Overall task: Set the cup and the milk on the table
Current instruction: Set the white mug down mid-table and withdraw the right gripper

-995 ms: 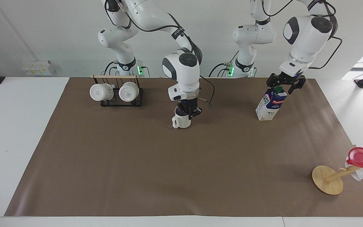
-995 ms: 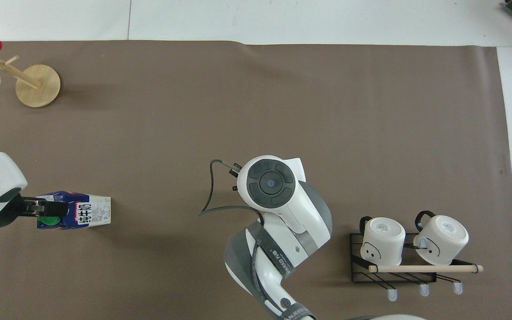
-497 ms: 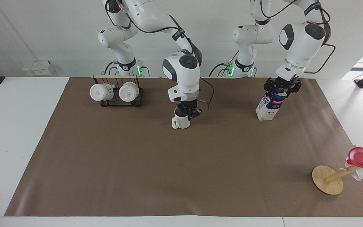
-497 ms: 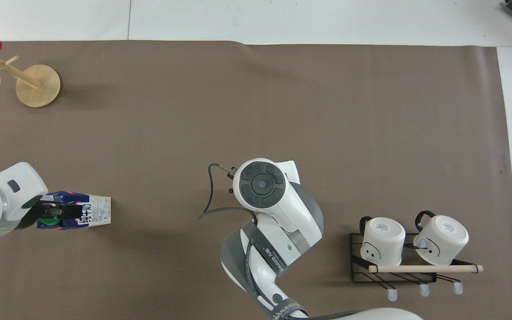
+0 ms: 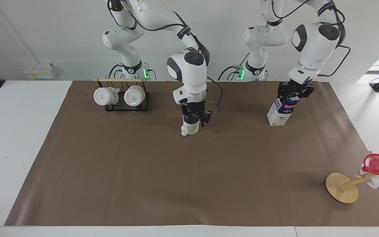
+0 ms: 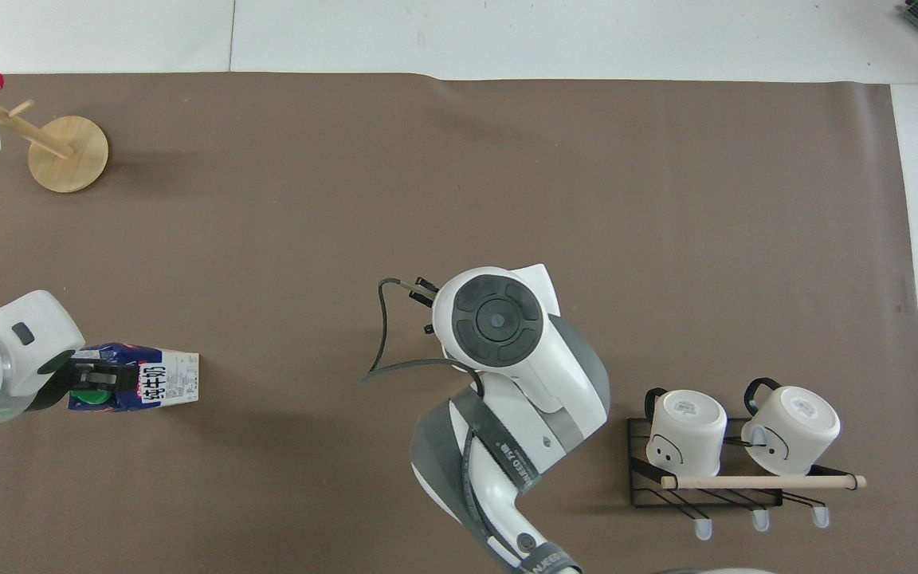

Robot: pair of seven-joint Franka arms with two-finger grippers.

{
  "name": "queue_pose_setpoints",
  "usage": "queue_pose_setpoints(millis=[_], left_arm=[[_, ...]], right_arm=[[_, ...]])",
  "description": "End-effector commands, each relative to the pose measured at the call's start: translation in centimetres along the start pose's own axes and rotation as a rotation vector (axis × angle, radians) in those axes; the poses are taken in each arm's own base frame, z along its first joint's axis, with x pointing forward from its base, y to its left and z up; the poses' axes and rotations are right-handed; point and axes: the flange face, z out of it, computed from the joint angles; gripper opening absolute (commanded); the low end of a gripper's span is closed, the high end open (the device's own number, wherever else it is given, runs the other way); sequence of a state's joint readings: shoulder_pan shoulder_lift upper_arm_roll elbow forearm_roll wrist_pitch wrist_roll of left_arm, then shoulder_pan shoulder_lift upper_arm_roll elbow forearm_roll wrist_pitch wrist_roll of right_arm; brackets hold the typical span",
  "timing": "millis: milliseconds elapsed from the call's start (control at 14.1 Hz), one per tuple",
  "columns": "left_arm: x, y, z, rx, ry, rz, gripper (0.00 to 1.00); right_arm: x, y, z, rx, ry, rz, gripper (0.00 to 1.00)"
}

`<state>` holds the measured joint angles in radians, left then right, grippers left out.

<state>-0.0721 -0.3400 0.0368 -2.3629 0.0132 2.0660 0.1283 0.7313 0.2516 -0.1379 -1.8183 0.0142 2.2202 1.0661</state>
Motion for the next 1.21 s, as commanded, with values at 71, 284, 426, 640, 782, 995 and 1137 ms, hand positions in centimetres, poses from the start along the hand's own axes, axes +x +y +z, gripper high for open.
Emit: queue_pose_setpoints(millis=[71, 284, 426, 640, 782, 995, 1137], left_arm=[[-0.5, -0.5, -0.2, 0.01, 0.026, 0.017, 0.65], [-0.4, -0.6, -0.4, 0.011, 0.026, 0.014, 0.61], [-0.4, -0.6, -0.5, 0.01, 0.023, 0.011, 0.57], [-0.3, -0.6, -0.3, 0.009, 0.016, 0.0, 0.5], [-0.3, -0.6, -0.4, 0.008, 0.01, -0.005, 0.5], [0.5, 0.5, -2.6, 0.01, 0.007, -0.049, 0.48], [1.3, 3.8, -4.9, 0.006, 0.0, -0.056, 0.48]], right_arm=[[3.6, 4.6, -7.2, 0.0, 0.001, -0.102, 1.0], [6.3, 8.9, -10.3, -0.027, -0.032, -0.189, 1.0], [7.3, 11.8, -11.6, -0.069, -0.084, -0.258, 1.0], [9.2, 16.6, -12.5, -0.105, -0.148, -0.317, 1.0], [10.3, 19.7, -12.5, -0.107, -0.166, -0.329, 1.0], [12.1, 23.5, -12.0, -0.119, -0.197, -0.319, 1.0], [13.5, 25.8, -11.9, -0.123, -0.214, -0.307, 1.0]])
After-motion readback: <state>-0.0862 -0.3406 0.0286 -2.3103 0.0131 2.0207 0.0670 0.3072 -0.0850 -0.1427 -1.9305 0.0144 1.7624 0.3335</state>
